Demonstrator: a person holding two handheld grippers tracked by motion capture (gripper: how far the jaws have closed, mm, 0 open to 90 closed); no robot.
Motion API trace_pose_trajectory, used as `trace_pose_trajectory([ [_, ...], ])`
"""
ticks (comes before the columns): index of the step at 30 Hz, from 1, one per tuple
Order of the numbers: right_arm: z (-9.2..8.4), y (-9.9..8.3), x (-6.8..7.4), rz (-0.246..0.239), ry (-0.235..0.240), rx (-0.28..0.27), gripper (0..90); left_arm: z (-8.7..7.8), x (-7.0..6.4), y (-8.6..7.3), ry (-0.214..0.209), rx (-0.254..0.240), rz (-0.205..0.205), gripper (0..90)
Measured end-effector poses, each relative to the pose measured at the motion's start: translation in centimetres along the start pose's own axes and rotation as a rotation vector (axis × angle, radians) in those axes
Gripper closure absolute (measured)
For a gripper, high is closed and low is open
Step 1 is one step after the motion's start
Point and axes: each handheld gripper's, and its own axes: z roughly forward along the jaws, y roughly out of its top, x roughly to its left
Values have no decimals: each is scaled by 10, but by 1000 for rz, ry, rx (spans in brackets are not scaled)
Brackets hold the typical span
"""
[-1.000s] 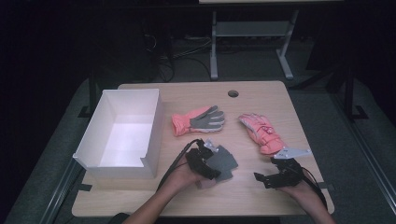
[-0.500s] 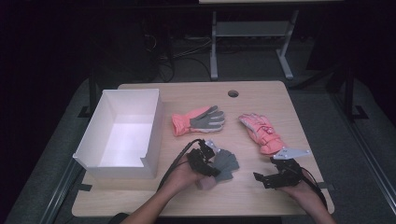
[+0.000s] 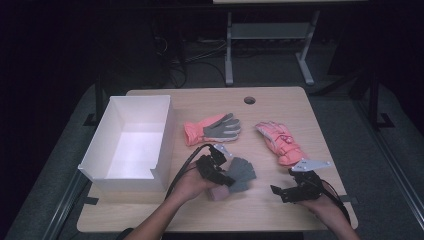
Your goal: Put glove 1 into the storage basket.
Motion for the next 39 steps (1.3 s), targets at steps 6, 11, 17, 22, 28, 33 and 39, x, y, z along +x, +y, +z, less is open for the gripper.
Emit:
trace_pose_trajectory([
  [6,1,0,1,-4,4,3,69,-12,-3,2,0,-15,-18,669],
  [11,2,0,3,-5,16,5,69,-24,-4,8,-3,-30,-28,668],
  [17,2,0,3,-16,18,1,69,-41,-6,16,13,-42,-35,668],
  [22,2,0,3,-21,24,4,69,-58,-5,22,31,-55,-42,668],
  [28,2,0,4,-19,23,2,69,-80,-4,28,54,-76,-42,668],
  [33,3,0,4,-20,23,5,69,-98,-2,33,87,-82,-43,668],
  [39,3,0,3,-23,27,7,69,-123,8,37,120,-100,-47,668],
])
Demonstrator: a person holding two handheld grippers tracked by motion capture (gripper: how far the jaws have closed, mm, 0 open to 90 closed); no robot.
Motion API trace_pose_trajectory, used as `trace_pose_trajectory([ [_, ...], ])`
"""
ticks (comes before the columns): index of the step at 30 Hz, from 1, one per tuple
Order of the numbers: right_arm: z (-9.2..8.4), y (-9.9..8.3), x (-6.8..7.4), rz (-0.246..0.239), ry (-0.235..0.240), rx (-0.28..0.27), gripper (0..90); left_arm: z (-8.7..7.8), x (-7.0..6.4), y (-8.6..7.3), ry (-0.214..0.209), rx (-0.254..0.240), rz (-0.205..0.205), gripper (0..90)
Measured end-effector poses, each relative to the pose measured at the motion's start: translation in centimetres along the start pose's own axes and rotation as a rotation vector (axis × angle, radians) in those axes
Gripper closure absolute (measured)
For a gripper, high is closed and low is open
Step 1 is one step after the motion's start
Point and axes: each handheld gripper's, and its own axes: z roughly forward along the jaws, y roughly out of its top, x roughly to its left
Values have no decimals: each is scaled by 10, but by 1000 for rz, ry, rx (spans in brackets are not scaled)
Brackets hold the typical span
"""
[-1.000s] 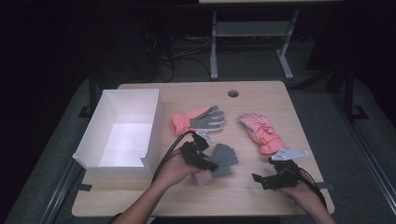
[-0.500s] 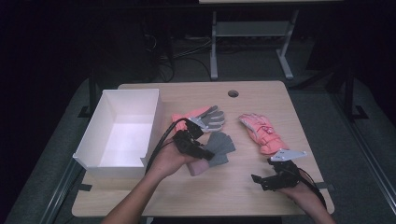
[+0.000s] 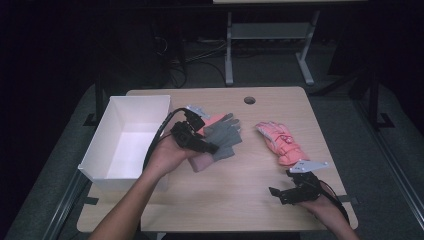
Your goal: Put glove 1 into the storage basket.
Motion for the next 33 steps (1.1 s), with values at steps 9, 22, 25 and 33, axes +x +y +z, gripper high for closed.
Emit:
trace_pose_trajectory([
  [9,0,0,0,5,3,-2,69,-28,22,-5,48,-36,-46,668],
  [22,-2,0,5,-6,21,-6,70,-77,55,-27,137,-136,-169,668],
  [25,-4,-2,9,-23,31,-13,70,-88,63,-36,164,-149,-199,668],
  [33,-3,-2,8,-27,57,-23,71,-110,87,-61,235,-177,-288,668],
])
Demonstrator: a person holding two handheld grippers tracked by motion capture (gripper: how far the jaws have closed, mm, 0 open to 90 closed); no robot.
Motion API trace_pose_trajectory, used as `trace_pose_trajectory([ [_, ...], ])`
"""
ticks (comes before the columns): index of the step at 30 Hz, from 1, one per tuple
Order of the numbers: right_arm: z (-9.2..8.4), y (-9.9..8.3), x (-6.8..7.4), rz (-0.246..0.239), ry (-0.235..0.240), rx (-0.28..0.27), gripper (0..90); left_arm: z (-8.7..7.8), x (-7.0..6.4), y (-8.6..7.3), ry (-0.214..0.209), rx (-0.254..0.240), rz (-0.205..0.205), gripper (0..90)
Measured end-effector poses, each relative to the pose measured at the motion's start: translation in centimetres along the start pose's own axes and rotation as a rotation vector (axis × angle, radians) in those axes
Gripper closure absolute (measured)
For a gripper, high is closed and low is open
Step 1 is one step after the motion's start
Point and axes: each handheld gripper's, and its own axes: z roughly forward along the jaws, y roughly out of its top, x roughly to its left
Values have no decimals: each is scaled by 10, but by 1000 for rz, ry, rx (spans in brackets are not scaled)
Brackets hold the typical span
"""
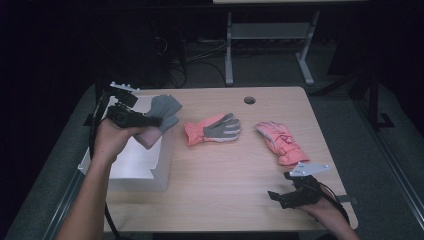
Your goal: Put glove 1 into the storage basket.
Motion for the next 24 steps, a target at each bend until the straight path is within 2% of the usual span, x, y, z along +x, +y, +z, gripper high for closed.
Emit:
trace_pose_trajectory([
  [5,5,2,2,-18,10,16,71,-6,19,-8,47,-2,-41,668],
  [9,6,2,3,-20,13,18,71,-3,34,-15,85,9,-62,668],
  [12,6,2,3,-19,13,19,71,4,45,-23,101,18,-90,668],
  [18,7,2,3,-27,17,23,71,18,63,-36,155,52,-105,667],
  [24,7,2,3,-33,19,22,71,36,80,-48,181,87,-131,664],
])
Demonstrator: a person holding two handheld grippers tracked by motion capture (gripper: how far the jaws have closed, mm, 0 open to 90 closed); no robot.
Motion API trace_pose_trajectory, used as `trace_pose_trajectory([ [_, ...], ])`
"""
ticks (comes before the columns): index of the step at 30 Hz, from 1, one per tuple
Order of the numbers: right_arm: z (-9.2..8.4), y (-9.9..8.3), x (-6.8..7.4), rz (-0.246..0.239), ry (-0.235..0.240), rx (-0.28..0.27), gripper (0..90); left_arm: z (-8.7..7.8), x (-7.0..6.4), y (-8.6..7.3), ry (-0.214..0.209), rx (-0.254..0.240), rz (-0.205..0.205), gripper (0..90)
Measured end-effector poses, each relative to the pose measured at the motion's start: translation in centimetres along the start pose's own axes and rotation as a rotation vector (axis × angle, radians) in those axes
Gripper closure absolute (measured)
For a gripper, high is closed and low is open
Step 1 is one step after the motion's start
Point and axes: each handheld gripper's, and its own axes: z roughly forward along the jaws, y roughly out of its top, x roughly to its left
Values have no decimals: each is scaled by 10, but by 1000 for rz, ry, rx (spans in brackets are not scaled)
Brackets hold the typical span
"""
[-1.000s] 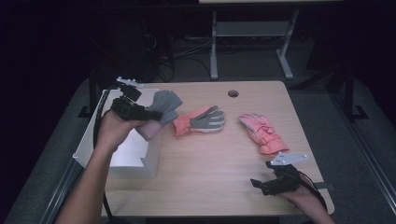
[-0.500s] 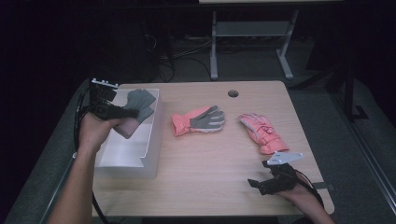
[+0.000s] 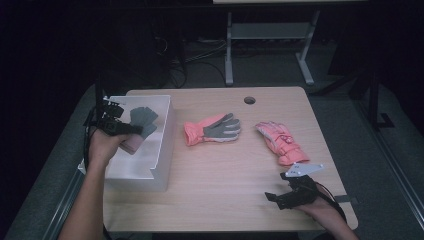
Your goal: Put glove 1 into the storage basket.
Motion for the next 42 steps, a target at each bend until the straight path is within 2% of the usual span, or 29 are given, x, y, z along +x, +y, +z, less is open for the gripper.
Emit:
trace_pose_trajectory([
  [7,1,0,1,3,5,8,71,19,13,-9,33,31,-21,659],
  [13,1,-1,1,-3,8,12,71,35,21,-16,71,76,-31,653],
  [14,1,-1,1,-1,9,10,71,37,22,-17,75,84,-24,652],
  [17,1,-1,1,-1,10,12,71,44,26,-22,73,111,-41,643],
  [20,1,-1,1,-1,11,13,72,52,29,-27,89,134,-42,640],
  [24,1,-1,1,-1,11,15,72,58,30,-29,106,155,-25,628],
  [26,1,-1,1,0,11,15,72,59,29,-30,103,155,-41,614],
  [29,1,-1,1,-1,10,14,72,62,28,-29,109,159,-55,530],
  [32,0,-2,1,2,9,13,72,64,25,-27,133,171,-52,350],
  [36,0,-2,2,2,11,13,72,61,22,-22,149,160,-66,219],
  [38,0,-2,1,-1,12,12,72,58,20,-19,160,151,-60,183],
  [40,0,-2,2,0,12,13,72,51,18,-15,152,133,-67,164],
  [42,0,-2,2,-1,14,12,72,45,16,-11,147,129,-48,156],
])
